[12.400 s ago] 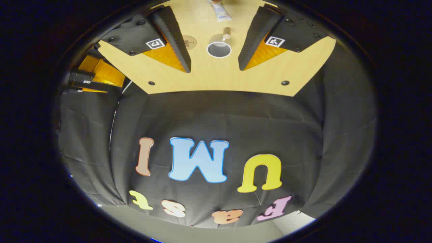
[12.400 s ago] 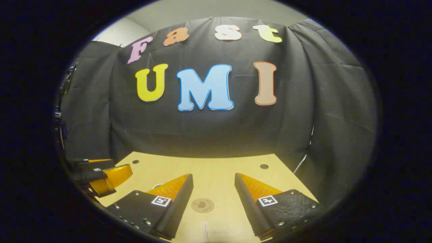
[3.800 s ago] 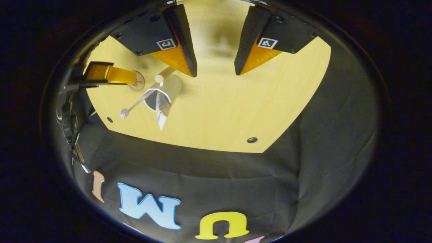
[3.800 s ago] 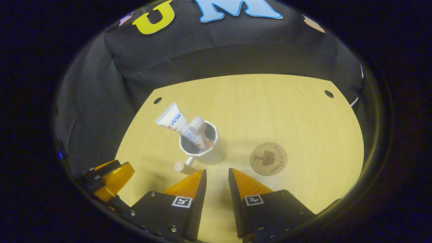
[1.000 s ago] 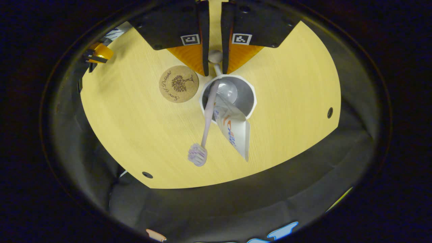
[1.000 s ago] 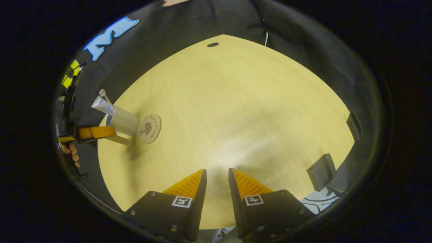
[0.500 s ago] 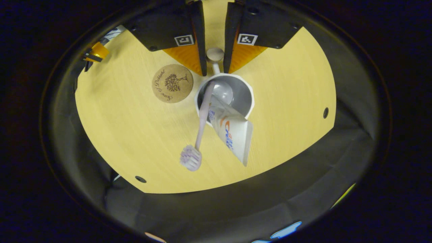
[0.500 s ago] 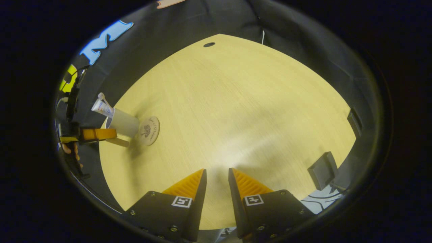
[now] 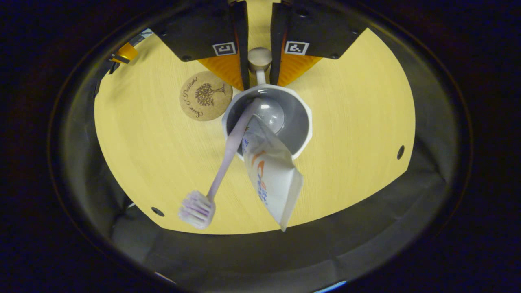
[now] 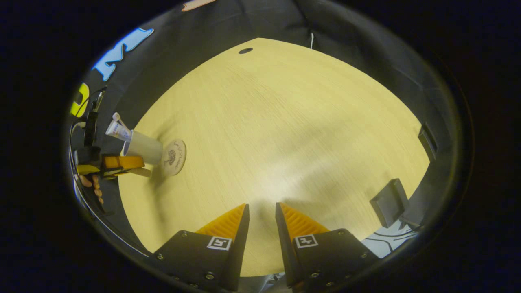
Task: Put the toothbrush and toothpaste on the desktop into the cup, then pick up the cup and place it on the coaster on the desktop.
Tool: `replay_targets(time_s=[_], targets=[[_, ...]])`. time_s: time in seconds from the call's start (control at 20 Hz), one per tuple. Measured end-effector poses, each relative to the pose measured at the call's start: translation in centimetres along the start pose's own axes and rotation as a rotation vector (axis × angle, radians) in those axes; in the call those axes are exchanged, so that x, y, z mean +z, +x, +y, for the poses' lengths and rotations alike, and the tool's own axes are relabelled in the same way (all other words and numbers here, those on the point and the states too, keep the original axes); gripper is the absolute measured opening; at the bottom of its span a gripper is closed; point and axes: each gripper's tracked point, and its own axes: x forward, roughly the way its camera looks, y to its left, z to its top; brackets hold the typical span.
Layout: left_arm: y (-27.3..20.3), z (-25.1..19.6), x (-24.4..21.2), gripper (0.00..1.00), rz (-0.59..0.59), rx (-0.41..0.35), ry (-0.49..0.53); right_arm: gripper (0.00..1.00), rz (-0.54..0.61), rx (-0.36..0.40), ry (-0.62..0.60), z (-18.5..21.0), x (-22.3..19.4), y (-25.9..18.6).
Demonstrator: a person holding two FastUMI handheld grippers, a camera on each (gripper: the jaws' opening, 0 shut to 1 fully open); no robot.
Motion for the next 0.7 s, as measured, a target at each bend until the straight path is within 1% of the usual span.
replay_targets(time_s=[0.05,0.1,0.15,0.35,0.4,0.45,0.5,0.6,0.7], targets=[[-0.3,0.1,0.2,0.24,-0.008,0.005,-0.007,0.42,-0.001,0.001,-0.004,0.0,0.1,0.0],[-0.4,0.1,0.3,0.24,-0.020,-0.005,-0.022,0.42,-0.003,0.000,-0.008,0.1,0.1,0.0],[-0.4,-0.3,0.3,0.21,-0.028,-0.016,-0.038,0.42,-0.003,0.000,-0.012,0.1,0.1,-0.1],[-1.7,-1.1,0.2,0.21,-0.051,-0.048,-0.040,0.42,0.001,-0.008,-0.007,0.0,0.1,0.1],[-2.1,-1.6,0.2,0.21,-0.063,-0.056,-0.031,0.38,0.002,-0.008,-0.005,0.0,0.2,0.2],[-2.5,-2.3,0.4,0.20,-0.070,-0.064,-0.020,0.38,0.003,-0.008,-0.005,0.0,0.2,0.2],[-3.0,-3.1,0.4,0.21,-0.075,-0.072,-0.010,0.42,0.002,-0.008,-0.005,0.1,0.3,0.2],[-3.6,-4.9,-0.1,0.21,-0.068,-0.097,0.012,0.42,0.001,-0.005,-0.009,0.3,0.5,0.2],[-3.3,-6.5,-1.2,0.21,-0.055,-0.106,0.034,0.42,0.001,-0.001,-0.014,0.5,0.6,0.2]])
